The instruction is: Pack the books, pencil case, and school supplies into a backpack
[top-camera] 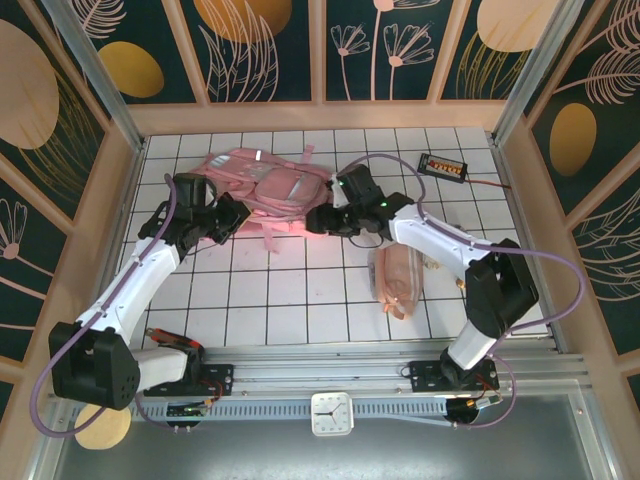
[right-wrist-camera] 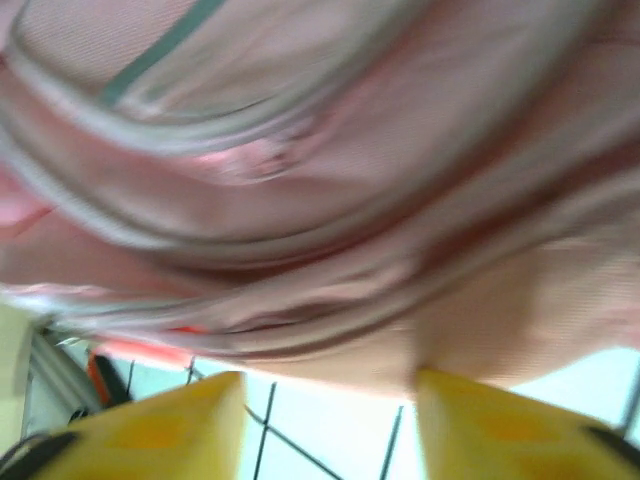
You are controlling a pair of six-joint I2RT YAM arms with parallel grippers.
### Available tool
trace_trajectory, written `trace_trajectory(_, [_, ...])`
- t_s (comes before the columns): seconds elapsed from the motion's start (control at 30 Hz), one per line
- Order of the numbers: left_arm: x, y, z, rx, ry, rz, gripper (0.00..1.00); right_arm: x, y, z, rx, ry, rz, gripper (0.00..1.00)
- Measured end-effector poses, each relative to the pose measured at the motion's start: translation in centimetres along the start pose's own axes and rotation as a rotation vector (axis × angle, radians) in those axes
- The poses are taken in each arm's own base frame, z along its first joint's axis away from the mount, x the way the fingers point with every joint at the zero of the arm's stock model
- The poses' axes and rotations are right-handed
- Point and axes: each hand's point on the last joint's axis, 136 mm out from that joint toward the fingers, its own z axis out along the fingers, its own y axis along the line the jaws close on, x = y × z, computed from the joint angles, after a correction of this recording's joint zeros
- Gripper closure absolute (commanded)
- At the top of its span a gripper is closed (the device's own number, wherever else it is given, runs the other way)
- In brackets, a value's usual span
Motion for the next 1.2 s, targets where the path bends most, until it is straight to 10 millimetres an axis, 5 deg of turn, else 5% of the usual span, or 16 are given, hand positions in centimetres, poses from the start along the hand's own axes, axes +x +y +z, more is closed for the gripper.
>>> trace_trajectory(0.17, [-0.2, -0.6, -0.3, 0.004, -0.003, -0.011, 1.00, -0.1, 2.7, 1.5, -0.038, 0.025, -0.048, 0.35])
trace_trajectory(0.57, [-1.6, -4.4, -1.1, 0.057, -0.045, -0.008, 1.00, -3.7, 3.4, 1.9, 0.139, -0.034, -0.118, 0.41])
trace_trajectory(0.9, [-2.0, -4.8, -1.0, 0.059, -0.050, -0.009, 1.00, -4.9, 4.1, 2.1, 0.208, -0.055, -0.158, 0.63])
trace_trajectory(1.1, [-2.0, -4.7, -0.9, 0.056, -0.047, -0.011, 1.00, -5.0, 4.2, 2.5, 0.217, -0.048, -0.151, 0.98])
trace_trajectory(1.2, [-2.0, -4.7, -0.8, 0.055, -0.045, -0.011, 1.00, -4.9, 4.2, 2.6, 0.219, -0.045, -0.159, 1.00])
